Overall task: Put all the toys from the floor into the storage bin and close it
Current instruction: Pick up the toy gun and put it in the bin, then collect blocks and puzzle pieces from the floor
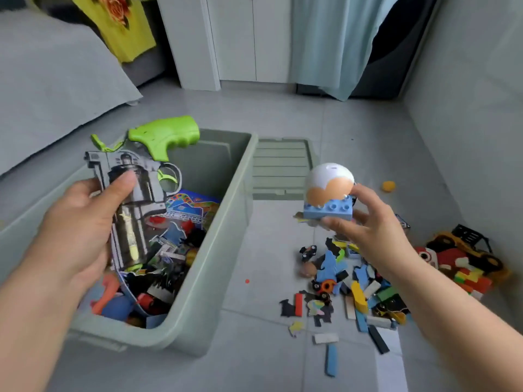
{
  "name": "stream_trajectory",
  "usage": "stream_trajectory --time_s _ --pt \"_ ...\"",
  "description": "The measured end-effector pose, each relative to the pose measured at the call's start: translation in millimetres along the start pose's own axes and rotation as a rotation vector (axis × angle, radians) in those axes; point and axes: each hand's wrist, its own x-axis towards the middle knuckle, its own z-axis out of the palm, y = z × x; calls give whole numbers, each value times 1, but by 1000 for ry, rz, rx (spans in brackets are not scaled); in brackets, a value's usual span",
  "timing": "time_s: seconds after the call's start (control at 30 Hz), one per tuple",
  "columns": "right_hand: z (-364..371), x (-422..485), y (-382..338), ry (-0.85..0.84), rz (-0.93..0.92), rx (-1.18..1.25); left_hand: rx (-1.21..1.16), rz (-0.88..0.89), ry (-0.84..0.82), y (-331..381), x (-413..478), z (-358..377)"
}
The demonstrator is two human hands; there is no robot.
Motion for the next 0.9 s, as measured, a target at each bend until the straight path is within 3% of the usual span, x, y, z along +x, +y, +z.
stream_trajectory --time_s 0.13,0.3,0.37,0.47,0.6,0.67,0.77,0.9 --pt "73 11 -76 -269 -84 108 223 -67 224 -33 28 -52" --pt "173 15 -97 -475 -139 -85 360 -325 229 -81 24 -65" --pt "200 16 -91 -516 -120 -221 517 -369 230 -81 22 -64" --pt "217 17 -78 -595 -57 -314 477 -241 158 -70 25 -56" --pt "187 8 -78 -601 -27 -229 217 171 121 -39 23 -32" --pt "152 -2 -79 -560 -14 -234 56 250 -22 -22 13 -6" --pt "83 -29 -62 -505 110 -334 -126 195 -357 -13 -16 51" --pt "-6 -78 7 -509 414 -553 5 -1 -734 -45 -56 122"
